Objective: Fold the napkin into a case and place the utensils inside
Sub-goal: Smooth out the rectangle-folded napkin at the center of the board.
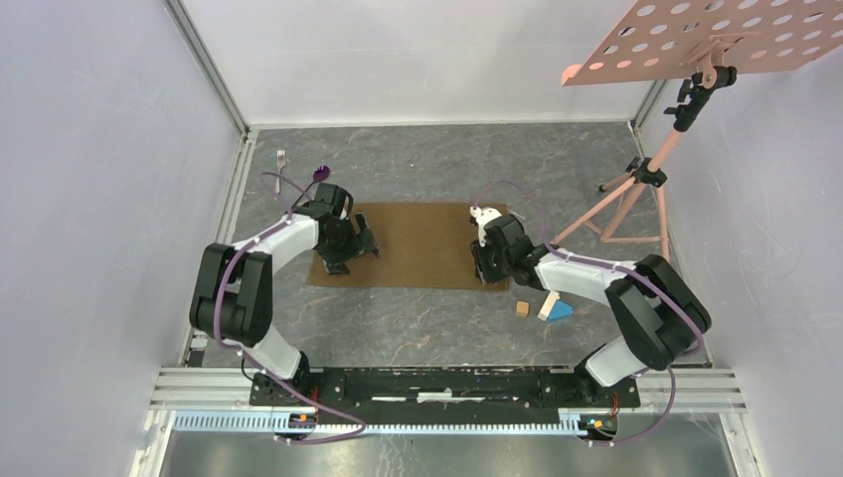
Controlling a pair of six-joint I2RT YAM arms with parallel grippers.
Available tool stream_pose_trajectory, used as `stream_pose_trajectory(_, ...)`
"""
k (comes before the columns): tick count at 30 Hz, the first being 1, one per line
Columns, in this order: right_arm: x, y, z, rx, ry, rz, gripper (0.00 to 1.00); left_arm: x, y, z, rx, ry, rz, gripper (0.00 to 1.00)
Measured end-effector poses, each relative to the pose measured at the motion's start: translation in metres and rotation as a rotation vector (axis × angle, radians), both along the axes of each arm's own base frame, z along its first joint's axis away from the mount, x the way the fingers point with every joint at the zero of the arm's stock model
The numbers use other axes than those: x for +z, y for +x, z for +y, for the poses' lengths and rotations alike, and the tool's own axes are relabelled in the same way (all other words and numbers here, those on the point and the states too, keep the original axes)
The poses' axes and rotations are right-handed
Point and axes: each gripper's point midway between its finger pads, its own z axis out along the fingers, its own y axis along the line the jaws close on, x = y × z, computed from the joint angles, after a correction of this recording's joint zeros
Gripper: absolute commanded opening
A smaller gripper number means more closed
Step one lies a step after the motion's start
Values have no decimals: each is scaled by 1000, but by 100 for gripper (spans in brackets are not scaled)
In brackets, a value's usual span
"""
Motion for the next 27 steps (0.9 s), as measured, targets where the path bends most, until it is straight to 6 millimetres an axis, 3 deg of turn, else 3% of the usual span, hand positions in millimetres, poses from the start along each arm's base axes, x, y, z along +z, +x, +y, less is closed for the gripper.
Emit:
stream_pose_trajectory(3,3,-10,-15,5,-56,16,53,7,-27,4,4,-7,9,95)
stream_pose_trajectory(6,15,-6,-19,7,-68,6,49,23,-21,3,7,-25,-38,95)
stream_pose_trajectory(9,37,28,-15,-30,-43,-33,43,45,9,7,38,-53,-93,95)
stream_pose_trajectory(13,58,90,-7,-93,-12,-100,38,61,66,23,104,-81,-171,94)
stream_pose_trajectory(16,58,125,-6,-133,-14,-119,43,57,99,36,143,-88,-187,94)
stream_pose_trajectory(18,53,135,-8,-148,-22,-114,47,48,111,42,160,-90,-182,94)
stream_pose_trajectory(27,23,152,-22,-177,-43,-65,48,9,132,55,192,-97,-132,94)
